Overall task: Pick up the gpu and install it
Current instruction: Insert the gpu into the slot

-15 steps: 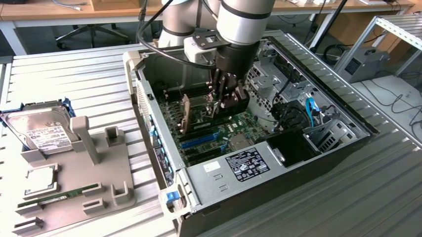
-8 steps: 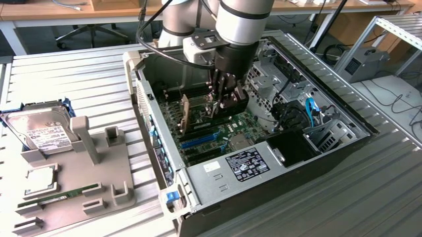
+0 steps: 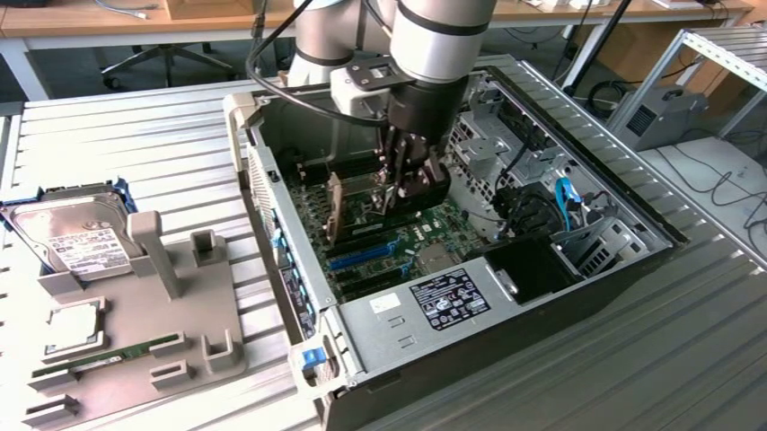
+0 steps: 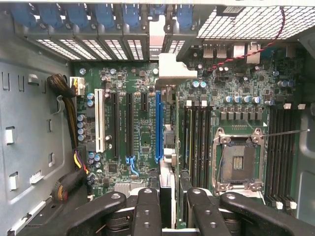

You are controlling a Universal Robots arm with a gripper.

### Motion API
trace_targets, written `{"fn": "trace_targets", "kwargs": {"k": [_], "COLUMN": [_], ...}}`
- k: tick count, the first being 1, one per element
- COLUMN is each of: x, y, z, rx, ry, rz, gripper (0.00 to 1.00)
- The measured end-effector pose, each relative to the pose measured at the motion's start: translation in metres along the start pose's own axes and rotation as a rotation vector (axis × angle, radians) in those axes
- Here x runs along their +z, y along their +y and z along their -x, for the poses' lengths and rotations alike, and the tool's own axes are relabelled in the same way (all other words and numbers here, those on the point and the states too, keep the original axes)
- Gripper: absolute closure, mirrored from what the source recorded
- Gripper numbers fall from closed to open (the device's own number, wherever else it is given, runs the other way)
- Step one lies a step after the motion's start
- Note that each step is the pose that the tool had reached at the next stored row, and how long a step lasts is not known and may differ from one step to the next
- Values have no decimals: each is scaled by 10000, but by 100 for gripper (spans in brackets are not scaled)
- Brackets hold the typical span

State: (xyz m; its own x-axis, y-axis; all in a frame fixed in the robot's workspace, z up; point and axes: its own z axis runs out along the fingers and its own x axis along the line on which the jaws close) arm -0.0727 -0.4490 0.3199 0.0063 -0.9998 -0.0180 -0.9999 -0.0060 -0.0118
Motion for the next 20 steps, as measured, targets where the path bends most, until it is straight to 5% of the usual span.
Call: {"fn": "trace_targets", "kwargs": {"k": [20], "x": [90], "y": [93], "z": [-1], "rx": [0], "ry": [33], "rz": [-1], "gripper": [74]}}
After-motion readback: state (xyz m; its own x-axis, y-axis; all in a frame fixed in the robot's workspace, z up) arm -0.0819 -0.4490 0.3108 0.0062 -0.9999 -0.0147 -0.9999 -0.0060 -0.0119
